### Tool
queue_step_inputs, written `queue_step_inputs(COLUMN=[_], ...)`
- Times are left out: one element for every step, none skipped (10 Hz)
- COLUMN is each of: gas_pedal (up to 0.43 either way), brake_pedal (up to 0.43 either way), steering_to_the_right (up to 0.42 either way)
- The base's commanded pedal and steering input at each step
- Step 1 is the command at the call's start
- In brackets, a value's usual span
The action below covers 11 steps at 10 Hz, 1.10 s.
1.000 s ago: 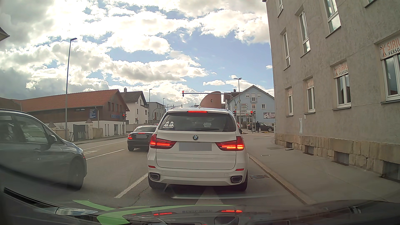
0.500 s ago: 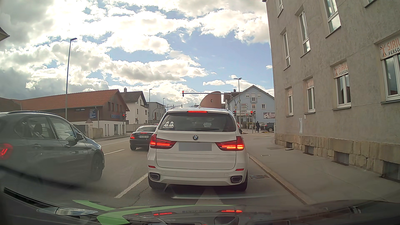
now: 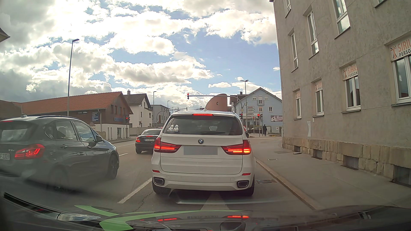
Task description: Follow the waypoints while adhering to traffic rules and regulations
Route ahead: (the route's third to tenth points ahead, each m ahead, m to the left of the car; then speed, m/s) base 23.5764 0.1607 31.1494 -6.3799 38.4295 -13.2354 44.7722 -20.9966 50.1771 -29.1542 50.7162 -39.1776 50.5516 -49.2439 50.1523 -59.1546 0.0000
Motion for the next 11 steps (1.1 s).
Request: queue_step_inputs(gas_pedal=[0.0, 0.0, 0.0, 0.0, 0.0, 0.0, 0.0, 0.0, 0.0, 0.0, 0.0], brake_pedal=[0.28, 0.28, 0.28, 0.28, 0.28, 0.28, 0.28, 0.28, 0.28, 0.28, 0.28], steering_to_the_right=[-0.004, -0.004, -0.004, -0.004, -0.004, -0.004, -0.004, -0.004, -0.004, -0.004, -0.004])
